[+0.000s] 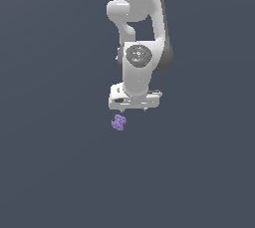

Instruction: Pick up the object and move it to a goal position.

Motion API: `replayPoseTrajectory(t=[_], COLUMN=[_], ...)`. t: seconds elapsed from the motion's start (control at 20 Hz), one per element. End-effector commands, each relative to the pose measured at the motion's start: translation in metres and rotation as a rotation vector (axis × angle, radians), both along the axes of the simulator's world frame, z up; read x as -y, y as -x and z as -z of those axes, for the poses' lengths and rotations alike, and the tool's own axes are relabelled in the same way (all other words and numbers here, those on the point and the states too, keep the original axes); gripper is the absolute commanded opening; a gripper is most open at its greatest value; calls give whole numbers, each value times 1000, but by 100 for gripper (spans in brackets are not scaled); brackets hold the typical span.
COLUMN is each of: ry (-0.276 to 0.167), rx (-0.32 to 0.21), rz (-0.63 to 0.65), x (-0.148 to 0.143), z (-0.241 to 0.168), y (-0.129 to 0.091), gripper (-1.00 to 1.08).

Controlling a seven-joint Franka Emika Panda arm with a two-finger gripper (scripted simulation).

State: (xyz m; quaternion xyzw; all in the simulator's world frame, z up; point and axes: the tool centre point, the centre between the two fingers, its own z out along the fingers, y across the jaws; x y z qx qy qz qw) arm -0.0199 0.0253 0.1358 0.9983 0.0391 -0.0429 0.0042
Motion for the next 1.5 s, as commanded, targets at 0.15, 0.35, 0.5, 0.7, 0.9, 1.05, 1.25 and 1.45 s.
replayPoseTrajectory(t=[0.15,0.35,0.5,0.7,0.9,1.05,1.25,1.45], ry=[-3,-14,-16,-15,-15,-13,-10,-4], rx=[6,27,32,31,37,42,53,66], rz=[-10,-45,-58,-45,1,58,161,285], x=[-3,-13,-17,-14,-7,1,18,38], z=[-3,-15,-18,-16,-10,-3,10,25], y=[-2,-9,-10,-10,-11,-11,-11,-10], gripper=[100,100,100,100,100,100,100,100])
